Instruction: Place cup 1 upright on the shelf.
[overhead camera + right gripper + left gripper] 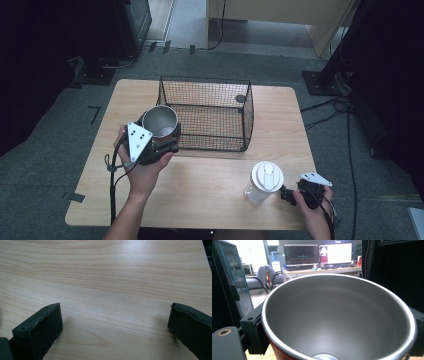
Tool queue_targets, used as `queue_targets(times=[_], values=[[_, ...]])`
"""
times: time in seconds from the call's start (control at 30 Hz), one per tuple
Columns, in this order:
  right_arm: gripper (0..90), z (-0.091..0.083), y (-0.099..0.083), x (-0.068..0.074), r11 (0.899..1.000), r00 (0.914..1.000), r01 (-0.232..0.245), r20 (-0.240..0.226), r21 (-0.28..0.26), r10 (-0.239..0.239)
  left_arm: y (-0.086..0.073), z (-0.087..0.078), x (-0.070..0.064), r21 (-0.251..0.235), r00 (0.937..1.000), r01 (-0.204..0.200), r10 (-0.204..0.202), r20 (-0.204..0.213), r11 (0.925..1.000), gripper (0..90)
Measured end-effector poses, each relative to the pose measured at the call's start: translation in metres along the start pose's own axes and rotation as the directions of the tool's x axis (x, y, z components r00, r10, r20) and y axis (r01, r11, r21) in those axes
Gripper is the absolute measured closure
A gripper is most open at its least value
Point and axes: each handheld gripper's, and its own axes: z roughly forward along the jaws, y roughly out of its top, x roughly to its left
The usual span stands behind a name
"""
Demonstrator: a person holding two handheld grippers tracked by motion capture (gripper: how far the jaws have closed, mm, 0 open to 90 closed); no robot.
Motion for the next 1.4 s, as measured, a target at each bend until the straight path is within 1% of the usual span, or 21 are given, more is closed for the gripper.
queue_targets(times=[0.1, 0.13, 0.37, 0.47, 0.53, 0.67, 0.7, 0.73, 0.83, 0.9, 0.97, 1.0, 1.07, 1.1, 1.13, 1.17, 1.2, 1.23, 1.27, 1.3, 1.4], values=[[0.0, 0.000, 0.000, 0.000, 1.000, 1.0000, 0.000, 0.000, 0.000, 0.000, 0.001, 0.006, 0.001, -0.008, 1.0000, 0.004, -0.004, 0.000, 1.0000, 7.8], [0.0, 0.000, 0.000, 0.000, 1.000, 1.0000, 0.000, 0.000, 0.000, 0.000, 0.001, 0.012, 0.001, -0.014, 1.0000, 0.004, -0.004, -0.006, 0.9999, 7.8], [0.0, 0.000, 0.000, 0.000, 1.000, 1.0000, 0.001, 0.000, 0.000, -0.001, 0.001, 0.033, 0.002, -0.049, 0.9999, 0.004, -0.004, -0.016, 0.9988, 7.9], [0.0, 0.000, 0.000, 0.000, 1.000, 1.0000, 0.000, 0.000, 0.000, 0.000, 0.001, 0.043, 0.002, -0.078, 0.9998, -0.009, 0.008, -0.019, 0.9969, 7.8], [0.0, 0.000, 0.000, 0.000, 1.000, 1.0000, 0.000, 0.000, 0.000, 0.000, 0.000, 0.050, 0.001, -0.088, 0.9995, -0.017, 0.015, -0.027, 0.9959, 7.8], [0.0, 0.000, 0.000, 0.000, 1.000, 1.0000, 0.000, 0.000, 0.000, 0.000, -0.002, 0.065, 0.002, -0.087, 0.9993, -0.018, 0.015, -0.035, 0.9961, 7.8], [0.0, 0.000, 0.000, 0.000, 1.000, 1.0000, 0.000, 0.000, 0.000, 0.000, -0.002, 0.065, 0.002, -0.087, 0.9993, -0.018, 0.015, -0.035, 0.9961, 7.8], [0.0, 0.000, 0.000, 0.000, 1.000, 1.0000, 0.000, 0.000, 0.001, 0.000, -0.004, 0.073, 0.003, -0.069, 0.9992, -0.017, 0.014, -0.037, 0.9974, 7.8], [0.0, 0.000, 0.000, 0.000, 1.000, 1.0000, -0.001, 0.000, 0.000, 0.001, -0.008, 0.085, 0.007, -0.037, 0.9993, 0.000, -0.002, -0.038, 0.9993, 7.8], [0.0, 0.000, 0.000, 0.000, 1.000, 1.0000, -0.001, 0.000, 0.001, 0.001, -0.010, 0.092, 0.011, -0.016, 0.9988, 0.008, -0.009, -0.048, 0.9998, 7.8], [0.0, 0.000, 0.000, 0.000, 1.000, 1.0000, -0.001, 0.000, 0.000, 0.001, -0.013, 0.098, 0.014, -0.007, 0.9982, 0.020, -0.020, -0.057, 0.9998, 7.8], [0.0, 0.000, 0.000, 0.000, 1.000, 1.0000, -0.001, 0.000, 0.001, 0.001, -0.015, 0.101, 0.015, 0.002, 0.9974, 0.024, -0.024, -0.067, 0.9997, 7.8], [0.0, 0.000, 0.000, 0.000, 1.000, 1.0000, -0.001, 0.000, 0.001, 0.001, -0.016, 0.103, 0.016, 0.010, 0.9974, 0.026, -0.026, -0.067, 0.9996, 7.8], [0.0, 0.000, 0.000, 0.000, 1.000, 1.0000, 0.000, 0.000, 0.001, 0.000, -0.020, 0.108, 0.018, 0.037, 0.9981, 0.030, -0.028, -0.055, 0.9988, 7.8], [0.0, 0.000, 0.000, 0.000, 1.000, 1.0000, -0.001, 0.000, 0.001, 0.001, -0.021, 0.110, 0.017, 0.046, 0.9983, 0.027, -0.025, -0.052, 0.9986, 7.8], [0.0, 0.000, 0.000, 0.000, 1.000, 1.0000, -0.001, 0.000, 0.001, 0.001, -0.023, 0.112, 0.017, 0.059, 0.9987, 0.013, -0.011, -0.050, 0.9982, 7.8], [0.0, 0.000, 0.000, 0.000, 1.000, 1.0000, -0.001, 0.000, 0.001, 0.001, -0.023, 0.112, 0.017, 0.059, 0.9987, 0.013, -0.011, -0.050, 0.9982, 7.8], [0.0, 0.000, 0.000, 0.000, 1.000, 1.0000, -0.001, 0.000, 0.001, 0.001, -0.028, 0.117, 0.015, 0.083, 0.9992, -0.001, 0.004, -0.039, 0.9966, 7.8], [0.0, 0.000, 0.000, 0.000, 1.000, 1.0000, -0.001, 0.000, 0.001, 0.001, -0.028, 0.117, 0.015, 0.083, 0.9992, -0.001, 0.004, -0.039, 0.9966, 7.8], [0.0, 0.000, 0.000, 0.000, 1.000, 1.0000, -0.001, 0.000, 0.000, 0.001, -0.031, 0.120, 0.014, 0.101, 0.9994, -0.001, 0.004, -0.035, 0.9949, 7.8], [0.0, 0.000, 0.000, 0.000, 1.000, 1.0000, -0.001, 0.000, 0.000, 0.001, -0.037, 0.125, 0.013, 0.133, 0.9993, 0.003, 0.002, -0.039, 0.9912, 7.8]])
